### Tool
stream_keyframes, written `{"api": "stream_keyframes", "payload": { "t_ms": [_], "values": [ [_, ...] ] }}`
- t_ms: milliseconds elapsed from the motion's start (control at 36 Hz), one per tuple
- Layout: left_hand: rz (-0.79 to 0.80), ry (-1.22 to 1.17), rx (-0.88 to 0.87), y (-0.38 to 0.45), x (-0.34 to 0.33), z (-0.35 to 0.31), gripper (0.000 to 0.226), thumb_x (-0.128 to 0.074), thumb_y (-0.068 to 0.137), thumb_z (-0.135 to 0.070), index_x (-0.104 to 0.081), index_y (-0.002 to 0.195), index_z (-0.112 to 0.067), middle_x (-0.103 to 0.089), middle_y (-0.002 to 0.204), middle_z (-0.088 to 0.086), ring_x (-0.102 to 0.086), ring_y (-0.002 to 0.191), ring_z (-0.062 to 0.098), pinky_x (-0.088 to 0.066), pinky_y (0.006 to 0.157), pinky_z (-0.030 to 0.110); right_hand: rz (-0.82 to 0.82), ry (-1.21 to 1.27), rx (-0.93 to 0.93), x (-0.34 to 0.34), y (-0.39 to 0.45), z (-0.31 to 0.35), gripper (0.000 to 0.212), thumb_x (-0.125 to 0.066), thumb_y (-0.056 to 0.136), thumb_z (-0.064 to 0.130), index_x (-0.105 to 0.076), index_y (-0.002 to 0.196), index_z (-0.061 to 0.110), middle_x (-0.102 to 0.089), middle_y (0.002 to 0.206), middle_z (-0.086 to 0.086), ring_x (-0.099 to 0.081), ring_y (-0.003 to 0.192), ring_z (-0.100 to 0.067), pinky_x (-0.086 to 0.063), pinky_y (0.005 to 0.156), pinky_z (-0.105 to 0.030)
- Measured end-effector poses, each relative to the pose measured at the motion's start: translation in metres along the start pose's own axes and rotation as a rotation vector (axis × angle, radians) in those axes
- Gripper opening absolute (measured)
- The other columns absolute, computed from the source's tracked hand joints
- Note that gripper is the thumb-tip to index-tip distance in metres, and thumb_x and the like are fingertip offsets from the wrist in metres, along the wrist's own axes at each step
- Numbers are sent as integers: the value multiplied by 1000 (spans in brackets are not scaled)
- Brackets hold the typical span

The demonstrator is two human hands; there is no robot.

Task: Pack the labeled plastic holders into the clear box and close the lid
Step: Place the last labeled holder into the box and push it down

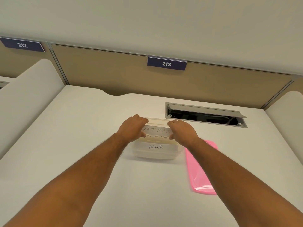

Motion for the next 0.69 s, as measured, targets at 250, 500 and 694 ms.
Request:
{"api": "stream_keyframes", "payload": {
  "t_ms": [250,500,694],
  "values": [
    [101,69,-7,15,-19,1,47,-81,78,-32,-60,115,-14,-65,108,2,-59,100,22,-52,76,38,61,22,-15,-17,13,-5,28,-71,85,12,-56,109,11,-58,106,-6,-60,97,-28,-48,72,-38],
    [171,89,-10,20,-33,2,25,-73,86,-19,-59,104,-10,-62,101,5,-60,95,26,-48,70,37,106,30,-12,-35,21,-7,22,-60,90,6,-57,113,9,-58,111,-8,-60,100,-30,-50,76,-39],
    [211,107,-9,22,-41,4,20,-67,89,-11,-56,106,-10,-62,100,5,-60,95,26,-46,68,37,62,-27,8,-41,22,-5,27,-55,88,2,-52,112,13,-62,101,-6,-59,93,-28,-38,63,-35]
  ]
}}
Point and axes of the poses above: each hand's wrist, its own y-axis towards the middle knuckle, its own x-axis out of the back of the hand, z = x × y, the point moved 5 cm from there along y, towards the middle knuckle
